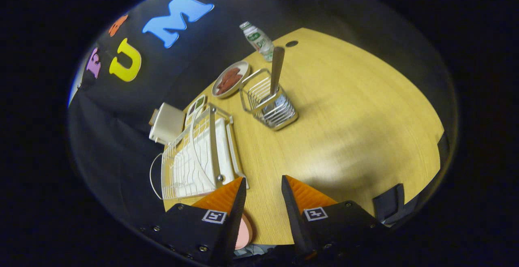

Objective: Take the plate from the dish rack, then take the spoon from the basket and place it into the plate.

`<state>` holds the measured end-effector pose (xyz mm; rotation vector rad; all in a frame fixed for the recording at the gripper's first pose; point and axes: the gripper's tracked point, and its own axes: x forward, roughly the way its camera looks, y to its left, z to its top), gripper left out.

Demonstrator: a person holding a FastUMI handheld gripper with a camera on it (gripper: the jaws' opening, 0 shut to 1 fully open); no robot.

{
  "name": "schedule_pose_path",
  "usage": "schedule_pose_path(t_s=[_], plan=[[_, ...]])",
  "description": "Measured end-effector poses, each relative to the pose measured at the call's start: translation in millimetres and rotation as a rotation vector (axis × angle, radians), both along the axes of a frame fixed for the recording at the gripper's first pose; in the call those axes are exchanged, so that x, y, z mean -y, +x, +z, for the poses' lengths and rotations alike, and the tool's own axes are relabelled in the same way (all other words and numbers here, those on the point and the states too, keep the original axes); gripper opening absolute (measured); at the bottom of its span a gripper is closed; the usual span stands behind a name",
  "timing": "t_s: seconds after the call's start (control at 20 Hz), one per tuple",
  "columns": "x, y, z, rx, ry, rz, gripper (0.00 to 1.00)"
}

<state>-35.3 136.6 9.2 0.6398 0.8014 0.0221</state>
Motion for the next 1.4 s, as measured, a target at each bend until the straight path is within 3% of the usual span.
schedule_pose_path(t_s=[0.2,0.4,0.9,0.95,1.1,1.15,1.4], plan=[[36,37,25,0.119,-0.086,-0.146,0.55],[51,70,32,0.176,-0.093,-0.252,0.55],[60,132,4,0.173,-0.054,-0.377,0.52],[61,139,3,0.176,-0.047,-0.387,0.21],[63,147,-7,0.151,-0.032,-0.402,0.20],[57,145,-5,0.147,-0.020,-0.398,0.10],[61,142,8,0.153,0.011,-0.386,0.10]])
